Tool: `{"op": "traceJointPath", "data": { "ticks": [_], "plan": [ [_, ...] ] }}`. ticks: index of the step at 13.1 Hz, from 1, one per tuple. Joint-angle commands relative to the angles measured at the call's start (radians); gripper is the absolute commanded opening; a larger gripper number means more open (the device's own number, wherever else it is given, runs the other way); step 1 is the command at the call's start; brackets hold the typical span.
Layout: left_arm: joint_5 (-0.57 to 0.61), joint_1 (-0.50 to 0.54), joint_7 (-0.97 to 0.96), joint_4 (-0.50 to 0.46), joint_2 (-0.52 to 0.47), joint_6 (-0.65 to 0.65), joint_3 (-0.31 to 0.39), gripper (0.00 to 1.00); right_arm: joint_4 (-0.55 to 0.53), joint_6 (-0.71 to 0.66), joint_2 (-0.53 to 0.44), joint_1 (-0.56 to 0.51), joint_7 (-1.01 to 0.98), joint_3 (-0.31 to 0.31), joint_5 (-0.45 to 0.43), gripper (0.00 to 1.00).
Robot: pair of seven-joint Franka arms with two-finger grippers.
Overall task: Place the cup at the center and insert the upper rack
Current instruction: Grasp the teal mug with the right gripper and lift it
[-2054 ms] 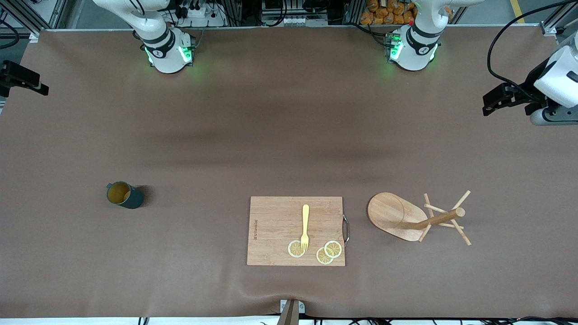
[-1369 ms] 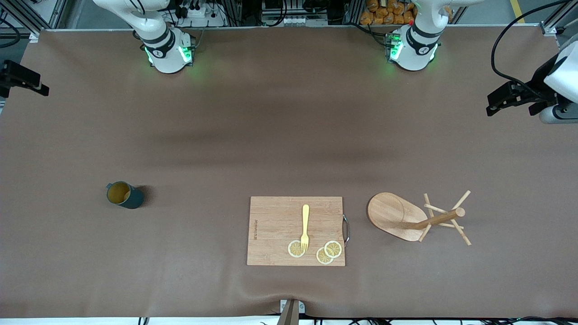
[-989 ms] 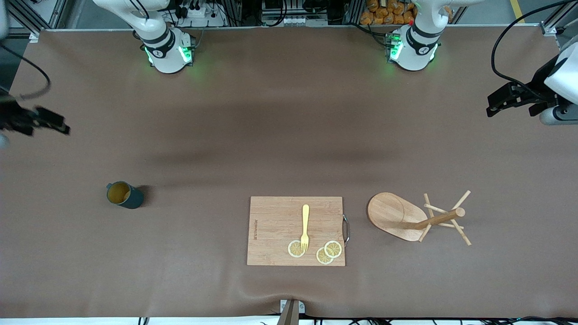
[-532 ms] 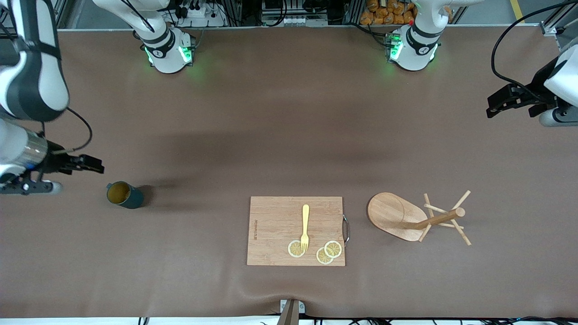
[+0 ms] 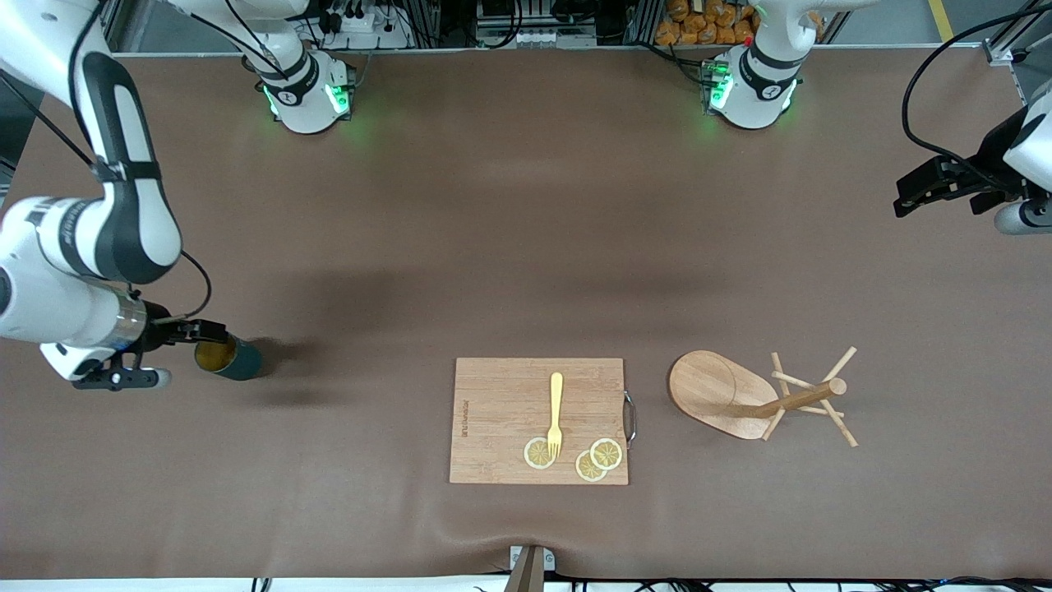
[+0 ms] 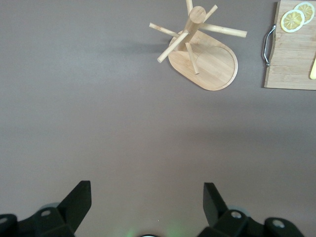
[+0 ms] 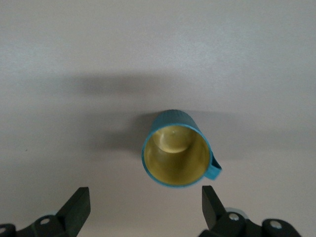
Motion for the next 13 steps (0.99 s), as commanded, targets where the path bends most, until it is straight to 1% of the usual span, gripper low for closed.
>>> {"op": "traceJointPath", "data": {
  "ticks": [1,5,6,7,8,9,11,12,13],
  "plan": [
    [-0.021,0.008,-0.002,0.013,0.005,-0.010,-0.004,1.00,0.016,0.074,0.079,0.011,0.014,0.000,0.008,1.00],
    [-0.019,0.009,-0.002,0.014,0.010,-0.010,-0.004,1.00,0.016,0.096,0.122,0.018,0.015,0.001,0.010,1.00],
    [-0.019,0.008,-0.002,0.014,0.010,-0.010,-0.004,1.00,0.016,0.096,0.131,0.018,0.015,0.001,0.010,0.99],
    [-0.019,0.008,-0.002,0.014,0.010,-0.010,-0.004,1.00,0.016,0.096,0.136,0.018,0.015,0.001,0.010,0.93],
    [-0.019,0.009,-0.002,0.014,0.010,-0.010,-0.004,1.00,0.013,0.093,0.143,0.017,0.015,0.001,0.010,0.81],
    [-0.019,0.009,-0.002,0.014,0.010,-0.010,-0.004,1.00,0.013,0.093,0.148,0.017,0.003,0.000,0.010,0.64],
    [-0.019,0.009,-0.002,0.014,0.010,-0.010,-0.004,1.00,0.013,0.084,0.153,0.018,0.003,0.001,0.010,0.14],
    [-0.021,0.009,-0.002,0.014,0.010,-0.010,-0.004,1.00,0.013,0.081,0.153,0.020,0.003,0.000,0.010,0.00],
    [-0.019,0.009,-0.002,0.016,0.010,-0.010,-0.004,1.00,0.013,0.073,0.153,0.018,0.006,0.001,0.010,0.00]
  ]
}}
